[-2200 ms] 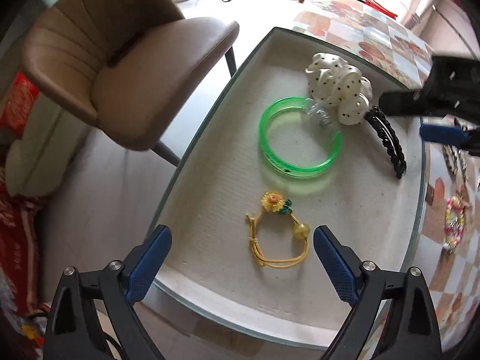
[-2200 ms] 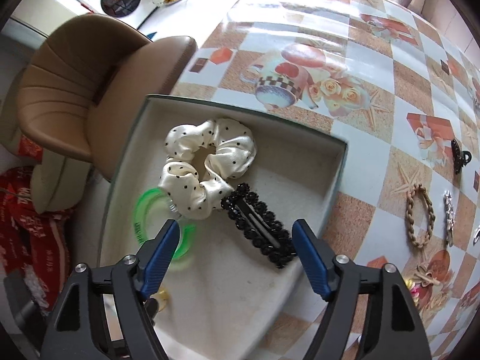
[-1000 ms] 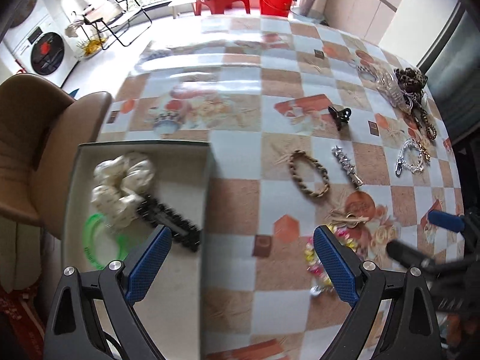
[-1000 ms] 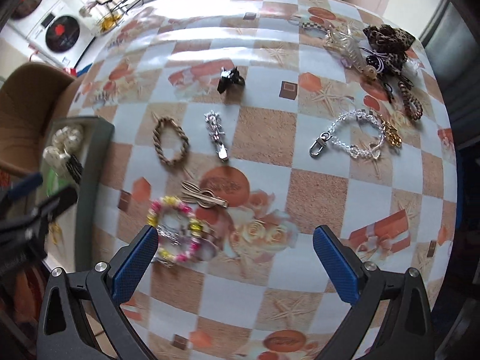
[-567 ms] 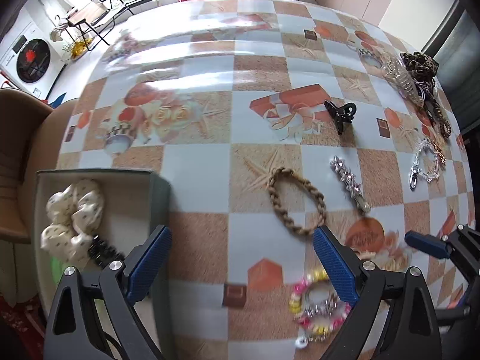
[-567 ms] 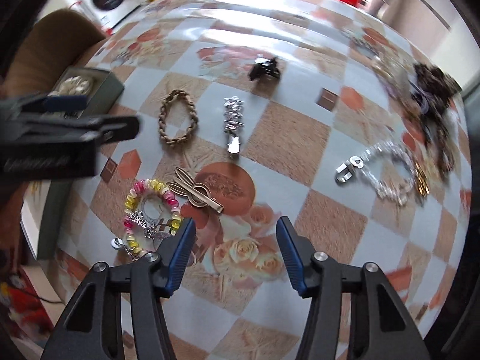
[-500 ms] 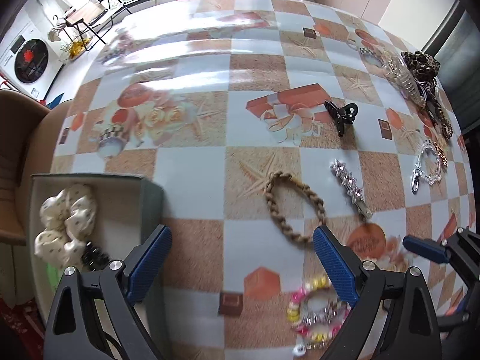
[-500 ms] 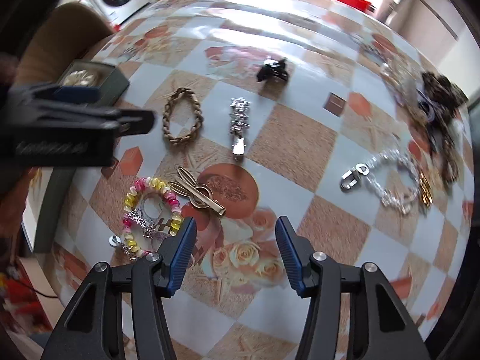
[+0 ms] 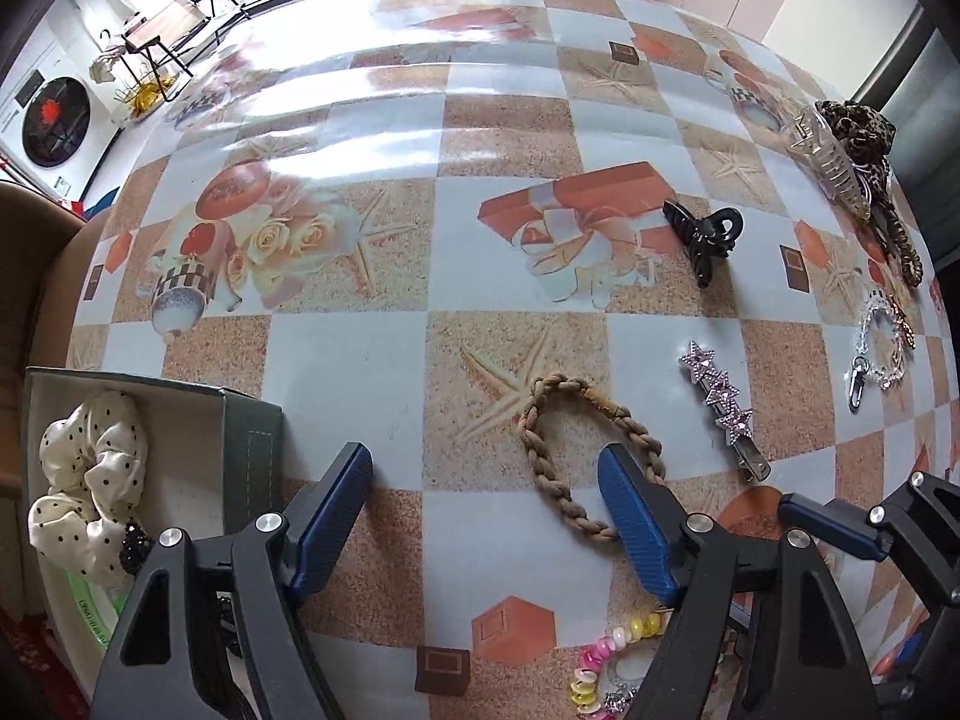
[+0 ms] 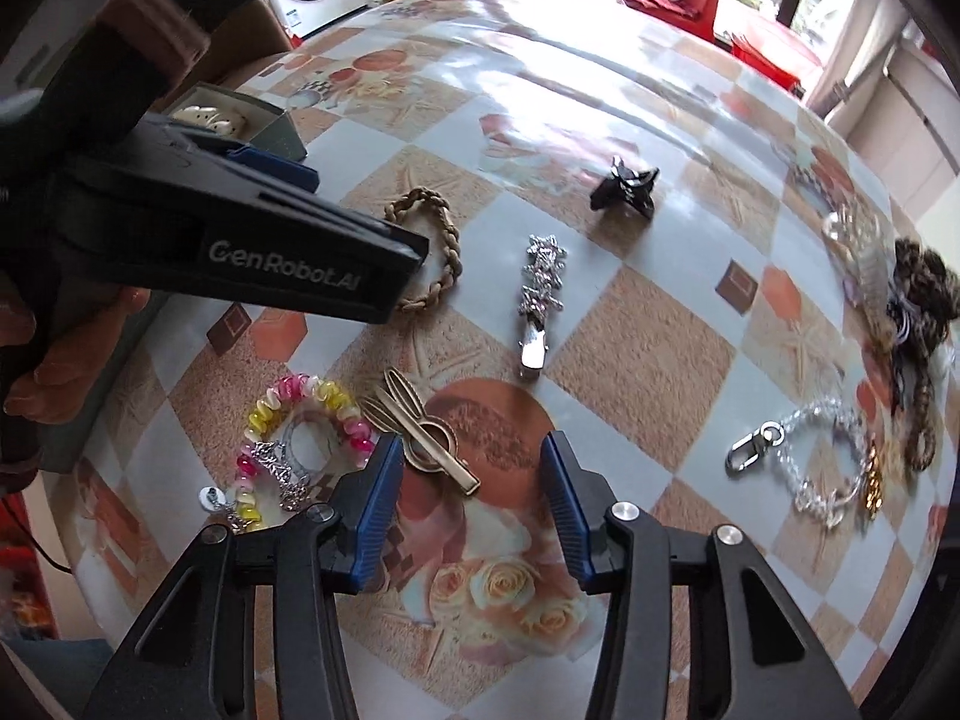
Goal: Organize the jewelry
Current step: 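Grasp the braided brown bracelet with the left tool while the right tool grasps the gold hairpin, then carry the braided bracelet and gold hairpin over the white tray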
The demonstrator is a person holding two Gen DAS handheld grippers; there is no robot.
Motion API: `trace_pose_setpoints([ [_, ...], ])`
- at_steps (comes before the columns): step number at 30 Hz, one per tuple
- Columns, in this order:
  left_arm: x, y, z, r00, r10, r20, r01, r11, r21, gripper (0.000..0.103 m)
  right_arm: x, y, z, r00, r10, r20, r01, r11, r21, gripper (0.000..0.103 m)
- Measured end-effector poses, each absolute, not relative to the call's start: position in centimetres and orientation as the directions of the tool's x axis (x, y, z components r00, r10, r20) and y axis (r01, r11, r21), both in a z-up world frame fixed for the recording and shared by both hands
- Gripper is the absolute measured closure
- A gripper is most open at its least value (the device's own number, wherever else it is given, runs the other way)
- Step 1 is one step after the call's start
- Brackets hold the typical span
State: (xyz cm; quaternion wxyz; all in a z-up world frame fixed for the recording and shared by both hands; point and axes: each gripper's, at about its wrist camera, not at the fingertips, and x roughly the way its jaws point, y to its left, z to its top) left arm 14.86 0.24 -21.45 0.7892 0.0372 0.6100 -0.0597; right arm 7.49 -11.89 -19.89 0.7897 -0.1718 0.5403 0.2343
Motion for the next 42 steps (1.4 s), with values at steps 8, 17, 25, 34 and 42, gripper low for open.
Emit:
trace_pose_setpoints([
  [8, 14.3, -1.7, -20.5, 0.259, -0.072, -0.963, 0.19, 0.981, -0.022, 0.07, 7.1, -11.9, -19.7, 0.298, 0.202, -0.933, -0.541, 0.841, 0.009, 0.088],
  [17, 14.1, -1.2, -19.7, 0.242, -0.129, -0.962, 0.169, 0.982, -0.089, 0.093, 7.3, -14.8, -18.8, 0.271, 0.222, -0.937, -0.369, 0.923, 0.112, 0.094],
  [25, 12.3, -0.3, -17.3, 0.266, -0.163, -0.95, 0.178, 0.977, -0.117, 0.093, 7.2, -17.6, -17.5, 0.246, 0.254, -0.935, -0.226, 0.954, 0.199, 0.094],
  [34, 9.6, 1.6, -14.3, 0.287, -0.193, -0.938, 0.164, 0.975, -0.151, 0.093, 6.0, -18.4, -15.3, 0.231, 0.275, -0.933, -0.128, 0.959, 0.251, 0.094],
  [42, 6.5, 5.4, -12.5, 0.299, -0.192, -0.935, 0.13, 0.979, -0.16, 0.093, 4.8, -17.4, -13.3, 0.236, 0.277, -0.931, -0.108, 0.96, 0.258, 0.094],
])
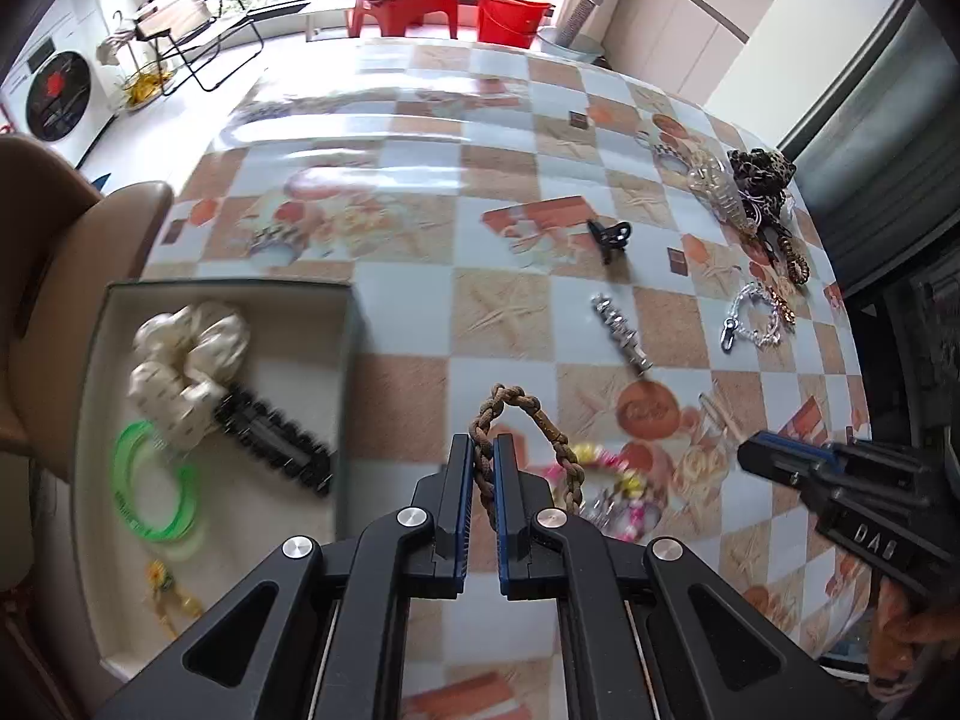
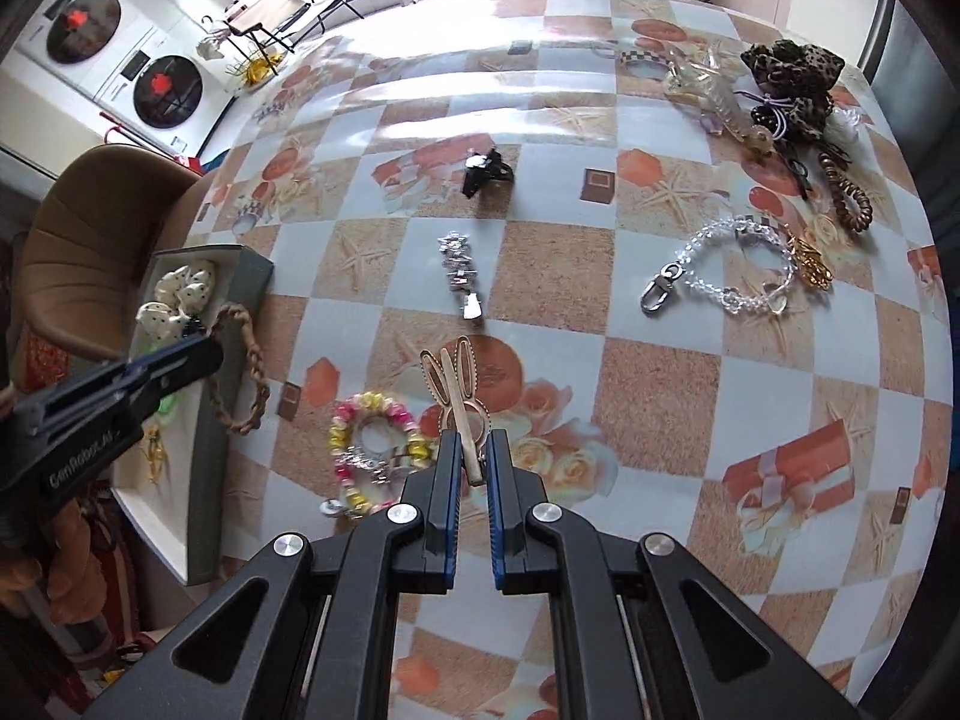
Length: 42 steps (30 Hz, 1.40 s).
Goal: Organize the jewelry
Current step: 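Carry the braided bracelet and gold hairpin over the white tray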
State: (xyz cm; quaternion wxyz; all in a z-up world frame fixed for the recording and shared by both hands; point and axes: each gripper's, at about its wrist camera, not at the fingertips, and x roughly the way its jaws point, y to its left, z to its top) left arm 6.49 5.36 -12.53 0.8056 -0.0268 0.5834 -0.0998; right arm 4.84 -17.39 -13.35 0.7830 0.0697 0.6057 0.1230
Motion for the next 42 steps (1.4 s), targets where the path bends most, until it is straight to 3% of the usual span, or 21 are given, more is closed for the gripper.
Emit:
trace_pose_setpoints([
  [21, -1.2, 18.9, -11.5, 0.336, -0.126, -0.933, -0.106, 0.98, -0.17, 0.093, 3.6, -2.6, -9.7, 0.192, 0.364, -0.912, -0.366, 0.888, 0.278, 0.094],
  [33, -3.8, 27.2, -14.1, 0.325, -0.032, -0.945, -0.306, 0.942, -0.137, 0.093, 3.6, 7.9, -12.2, 0.084, 0.383, -0.92, -0.519, 0.805, 0.287, 0.094],
  [42, -4.4, 28.6, -17.4, 0.277, 0.002, -0.961, -0.359, 0.928, -0.101, 0.093, 4.8, 13.3, -14.6, 0.047, 0.375, -0.926, -0.574, 0.769, 0.282, 0.094],
])
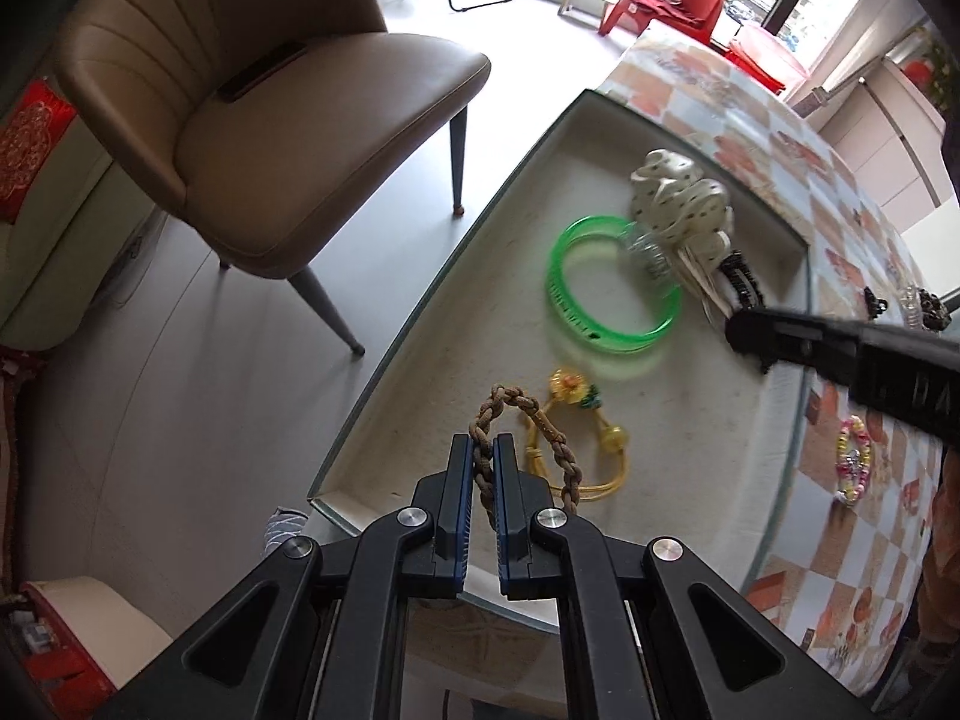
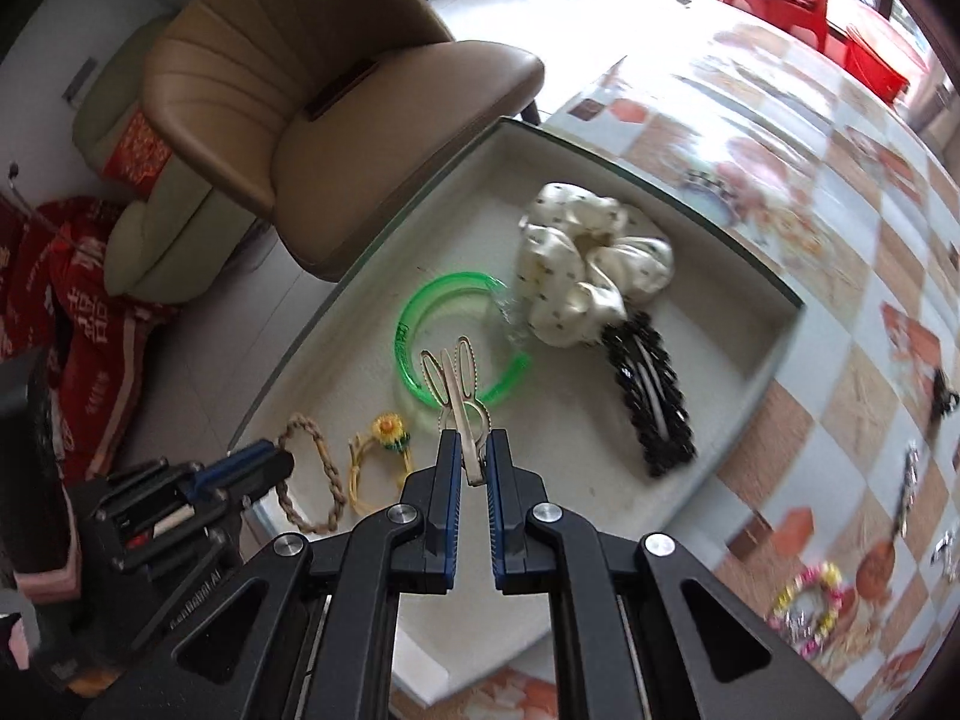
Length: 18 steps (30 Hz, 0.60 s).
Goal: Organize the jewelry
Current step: 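Carry the braided bracelet and gold hairpin over the white tray, then open both tools to drop the bracelet and hairpin into the tray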
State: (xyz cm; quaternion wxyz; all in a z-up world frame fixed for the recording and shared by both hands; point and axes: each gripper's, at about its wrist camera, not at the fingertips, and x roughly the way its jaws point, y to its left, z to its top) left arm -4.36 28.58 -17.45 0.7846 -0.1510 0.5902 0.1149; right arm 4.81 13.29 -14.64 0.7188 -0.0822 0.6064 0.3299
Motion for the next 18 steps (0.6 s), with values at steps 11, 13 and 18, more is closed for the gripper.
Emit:
trace_pose_setpoints([
  [11, -4.4, 28.5, -20.0, 0.232, 0.03, -0.972, -0.368, 0.928, -0.059, 0.093, 7.2, 16.8, -18.2, 0.008, 0.318, -0.948, -0.556, 0.79, 0.26, 0.094],
  [13, -4.3, 28.6, -20.2, 0.226, 0.035, -0.974, -0.37, 0.928, -0.052, 0.093, 7.1, 16.8, -18.6, 0.002, 0.313, -0.95, -0.556, 0.79, 0.259, 0.094],
  [18, -4.2, 28.4, -20.5, 0.213, 0.057, -0.975, -0.367, 0.93, -0.026, 0.093, 7.1, 17.3, -19.3, -0.003, 0.294, -0.956, -0.559, 0.792, 0.245, 0.094],
])
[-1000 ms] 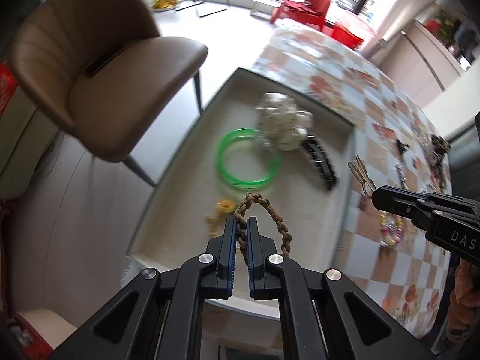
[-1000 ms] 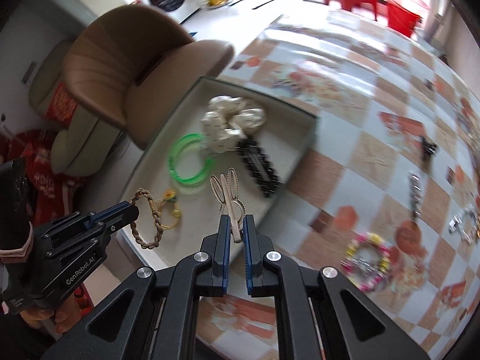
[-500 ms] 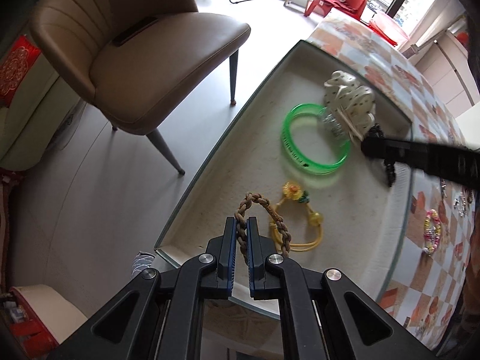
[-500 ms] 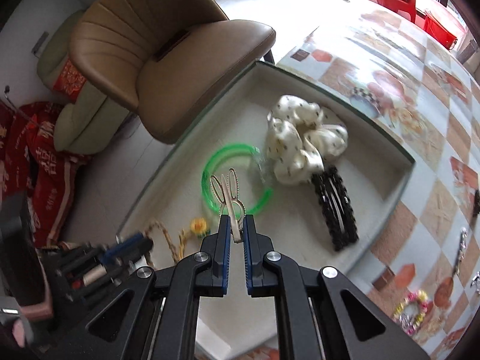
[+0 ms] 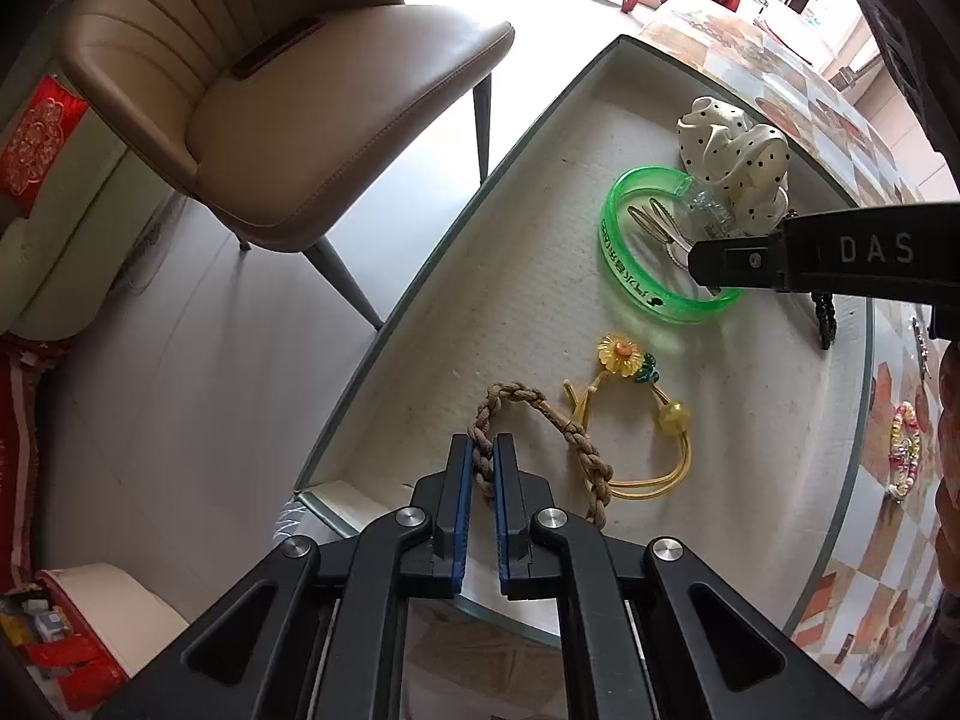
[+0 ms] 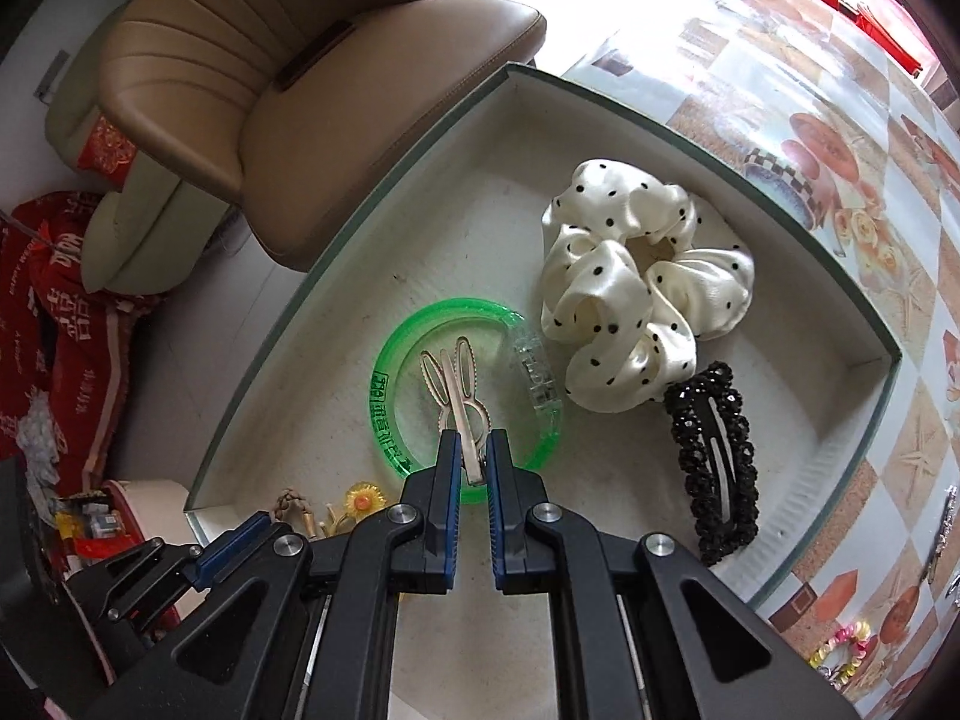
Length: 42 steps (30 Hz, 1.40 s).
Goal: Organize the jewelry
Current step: 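Open both tools to drop the bracelet and hairpin into the tray, then move both tools back over the jewelry on the table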
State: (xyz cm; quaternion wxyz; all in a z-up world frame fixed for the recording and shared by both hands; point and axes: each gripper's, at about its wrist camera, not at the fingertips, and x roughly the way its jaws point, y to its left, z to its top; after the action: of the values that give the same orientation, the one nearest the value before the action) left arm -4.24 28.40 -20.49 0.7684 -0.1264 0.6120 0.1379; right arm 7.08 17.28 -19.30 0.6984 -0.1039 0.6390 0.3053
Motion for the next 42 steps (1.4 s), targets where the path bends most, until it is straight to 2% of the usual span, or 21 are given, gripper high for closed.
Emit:
trace_pose_setpoints([
  [10, -4.3, 28.3, -20.4, 0.187, 0.075, -0.979, -0.368, 0.93, 0.001, 0.093, 7.0, 17.8, -19.8, -0.012, 0.28, -0.96, -0.56, 0.793, 0.238, 0.093],
  [12, -4.3, 28.2, -20.1, 0.188, 0.087, -0.978, -0.364, 0.931, 0.012, 0.093, 7.0, 17.8, -19.8, -0.014, 0.287, -0.958, -0.56, 0.792, 0.245, 0.088],
  [14, -4.2, 28.0, -20.0, 0.184, 0.09, -0.979, -0.363, 0.931, 0.017, 0.093, 7.1, 17.7, -19.4, -0.009, 0.299, -0.954, -0.558, 0.79, 0.253, 0.07],
  [16, -4.2, 28.0, -19.9, 0.181, 0.094, -0.979, -0.363, 0.932, 0.023, 0.093, 7.1, 17.3, -18.7, 0.003, 0.314, -0.95, -0.555, 0.791, 0.259, 0.064],
  [19, -4.2, 27.8, -19.5, 0.178, 0.099, -0.979, -0.36, 0.933, 0.029, 0.093, 7.0, 16.7, -17.7, 0.015, 0.334, -0.943, -0.546, 0.792, 0.272, 0.064],
  [28, -4.3, 26.6, -18.4, 0.162, 0.077, -0.984, -0.338, 0.941, 0.017, 0.093, 6.8, 12.5, -13.9, 0.069, 0.38, -0.923, -0.481, 0.823, 0.303, 0.054],
  [38, -2.6, 23.5, -16.1, 0.18, 0.062, -0.982, -0.238, 0.971, 0.018, 0.092, 6.3, 3.2, -11.4, 0.138, 0.372, -0.918, -0.328, 0.892, 0.312, 0.044],
  [39, -2.2, 23.0, -15.8, 0.185, 0.057, -0.981, -0.227, 0.974, 0.014, 0.089, 6.3, 2.3, -11.3, 0.146, 0.365, -0.919, -0.313, 0.899, 0.307, 0.043],
  [40, -1.9, 22.4, -15.4, 0.186, 0.046, -0.981, -0.214, 0.977, 0.005, 0.047, 6.3, 1.2, -11.3, 0.151, 0.358, -0.922, -0.296, 0.906, 0.303, 0.043],
  [41, -1.7, 22.0, -15.0, 0.191, 0.044, -0.981, -0.213, 0.977, 0.003, 0.0, 6.3, -0.1, -11.3, 0.158, 0.349, -0.924, -0.276, 0.914, 0.298, 0.043],
  [42, -1.6, 21.4, -14.3, 0.224, 0.056, -0.973, -0.219, 0.976, 0.006, 0.0, 6.2, -1.3, -11.2, 0.165, 0.339, -0.926, -0.252, 0.922, 0.292, 0.043],
])
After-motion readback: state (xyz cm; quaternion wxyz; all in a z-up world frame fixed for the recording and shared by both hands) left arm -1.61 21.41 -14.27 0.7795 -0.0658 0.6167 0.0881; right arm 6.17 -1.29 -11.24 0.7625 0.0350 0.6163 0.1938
